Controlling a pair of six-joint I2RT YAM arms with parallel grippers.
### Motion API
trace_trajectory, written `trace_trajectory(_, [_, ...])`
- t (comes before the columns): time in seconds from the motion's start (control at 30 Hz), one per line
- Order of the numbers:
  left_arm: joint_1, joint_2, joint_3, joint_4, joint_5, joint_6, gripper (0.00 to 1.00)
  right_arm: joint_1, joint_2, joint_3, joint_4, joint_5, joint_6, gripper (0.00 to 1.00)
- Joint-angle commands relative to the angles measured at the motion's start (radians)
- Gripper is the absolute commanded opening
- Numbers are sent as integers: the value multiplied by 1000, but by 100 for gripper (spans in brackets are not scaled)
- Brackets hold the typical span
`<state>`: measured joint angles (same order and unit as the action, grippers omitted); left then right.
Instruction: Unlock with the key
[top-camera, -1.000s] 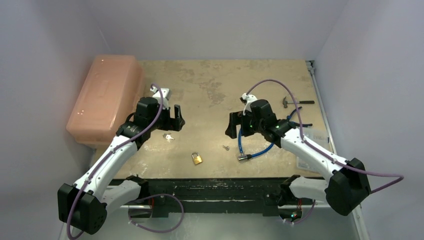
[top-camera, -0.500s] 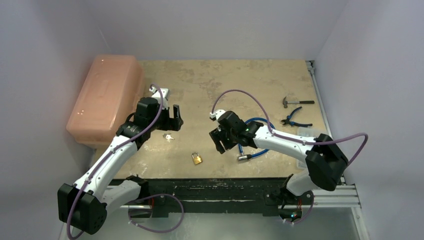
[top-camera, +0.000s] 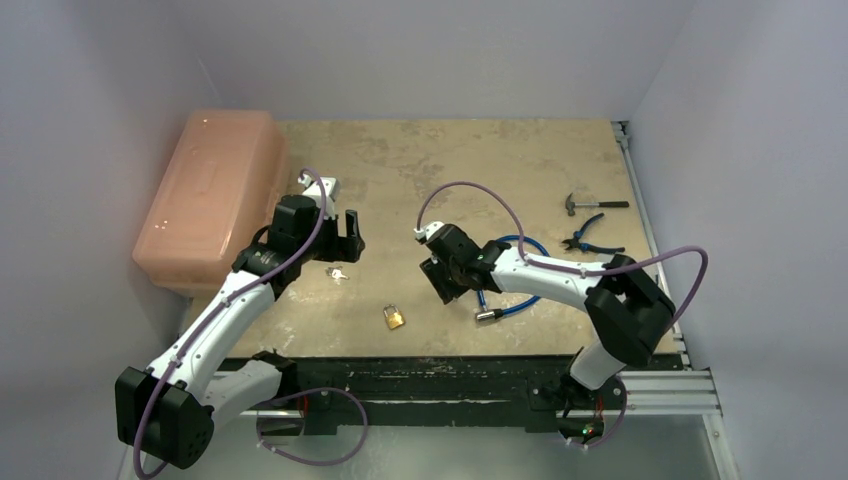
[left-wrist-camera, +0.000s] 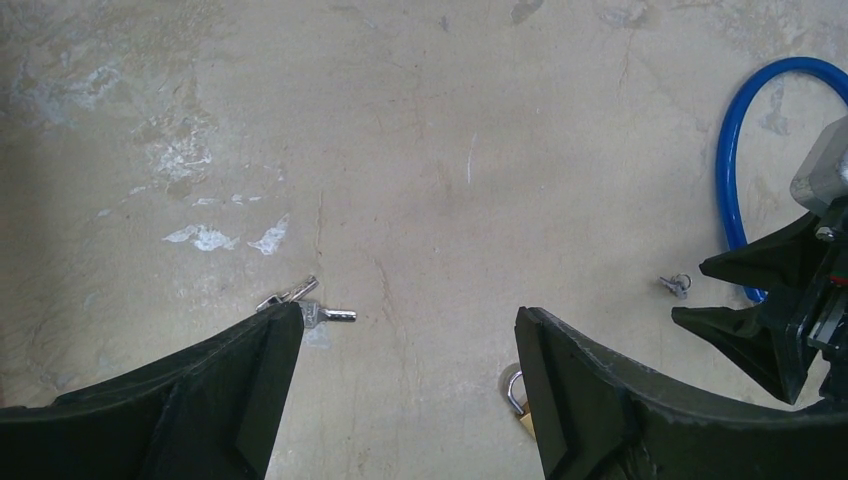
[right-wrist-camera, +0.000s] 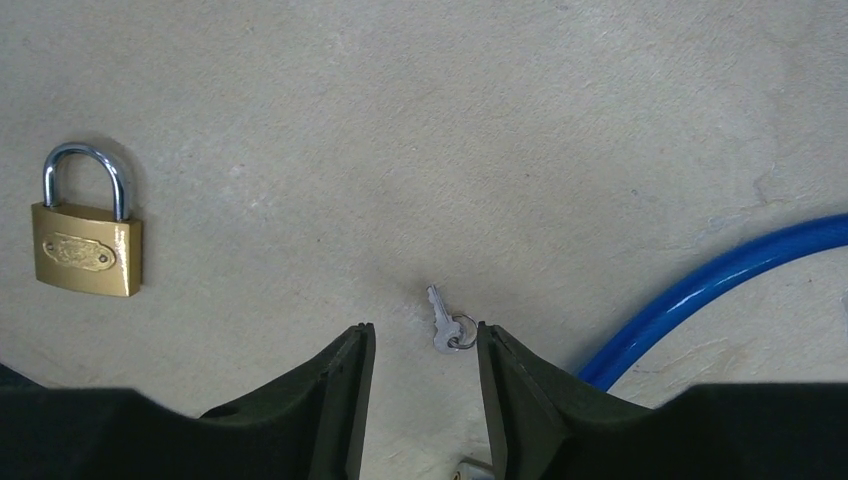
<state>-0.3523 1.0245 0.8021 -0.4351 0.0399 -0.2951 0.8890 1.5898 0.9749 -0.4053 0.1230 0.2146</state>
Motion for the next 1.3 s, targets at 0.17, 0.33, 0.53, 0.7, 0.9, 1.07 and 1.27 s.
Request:
trace_trajectory(0.17, [-2, 0, 34, 10, -18, 14, 83, 5, 65, 44, 22, 39, -15, 47])
trace_trajectory(0.33, [-2, 3, 35, 9, -21, 14, 83, 5, 88, 35, 35, 51, -15, 46])
trace_trajectory(0.53, [-2, 8, 36, 9, -21, 14, 82, 6, 111, 29, 42, 60, -18, 36])
trace_trajectory(0.7, [-2, 8, 36, 6, -21, 14, 82, 6, 119, 25, 45, 60, -23, 24])
trace_trajectory(0.9, [-2, 8, 36, 6, -19, 14, 82, 6, 116, 28, 48, 55, -24, 0])
trace_trajectory(1.07, [-2, 4, 38, 9, -4, 16, 79, 7, 62, 27, 58, 33, -21, 0])
trace_trajectory(1.27, [-2, -21, 36, 31, 74, 20, 77, 7, -63, 9, 106, -60, -26, 0])
